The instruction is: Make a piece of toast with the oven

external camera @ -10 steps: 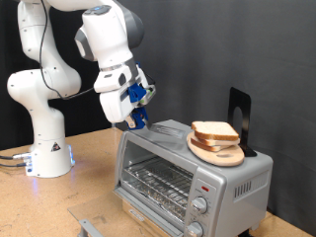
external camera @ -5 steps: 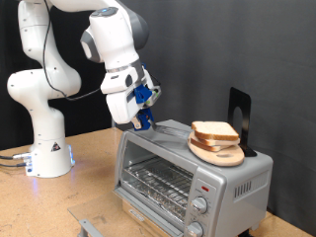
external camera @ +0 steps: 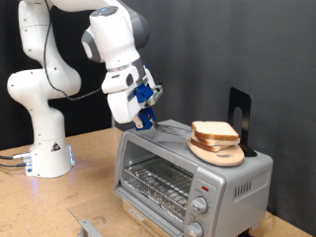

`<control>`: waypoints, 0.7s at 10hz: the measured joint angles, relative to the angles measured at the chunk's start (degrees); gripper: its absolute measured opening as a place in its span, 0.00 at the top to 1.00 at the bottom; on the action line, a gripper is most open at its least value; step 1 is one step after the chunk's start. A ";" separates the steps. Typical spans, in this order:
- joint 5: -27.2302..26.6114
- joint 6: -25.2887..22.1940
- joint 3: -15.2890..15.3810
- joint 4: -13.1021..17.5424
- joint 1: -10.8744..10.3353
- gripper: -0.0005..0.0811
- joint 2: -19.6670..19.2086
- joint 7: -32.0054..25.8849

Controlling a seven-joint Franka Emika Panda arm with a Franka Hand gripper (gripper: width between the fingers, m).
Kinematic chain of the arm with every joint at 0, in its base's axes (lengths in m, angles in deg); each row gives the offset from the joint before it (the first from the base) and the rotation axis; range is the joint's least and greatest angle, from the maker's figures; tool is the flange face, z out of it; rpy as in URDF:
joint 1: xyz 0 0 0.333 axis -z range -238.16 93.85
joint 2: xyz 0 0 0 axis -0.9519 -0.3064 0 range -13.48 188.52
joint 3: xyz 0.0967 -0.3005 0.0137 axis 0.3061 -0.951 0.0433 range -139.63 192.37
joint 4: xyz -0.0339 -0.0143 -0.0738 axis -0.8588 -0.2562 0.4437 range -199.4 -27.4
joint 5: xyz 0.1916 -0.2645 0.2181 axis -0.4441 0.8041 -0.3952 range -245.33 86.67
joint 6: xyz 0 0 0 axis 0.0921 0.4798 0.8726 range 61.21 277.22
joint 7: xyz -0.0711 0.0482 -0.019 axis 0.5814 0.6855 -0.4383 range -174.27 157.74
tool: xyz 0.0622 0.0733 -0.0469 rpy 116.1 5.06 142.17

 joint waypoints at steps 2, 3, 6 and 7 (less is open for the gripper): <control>-0.12 0.03 -0.01 0.31 0.00 0.52 0.00 -0.10; -0.13 0.03 -0.01 0.47 0.00 0.52 0.00 -0.10; -0.13 0.03 -0.01 0.87 0.00 0.52 0.00 -0.10; -0.17 0.03 -0.01 1.03 0.00 0.52 0.00 -0.10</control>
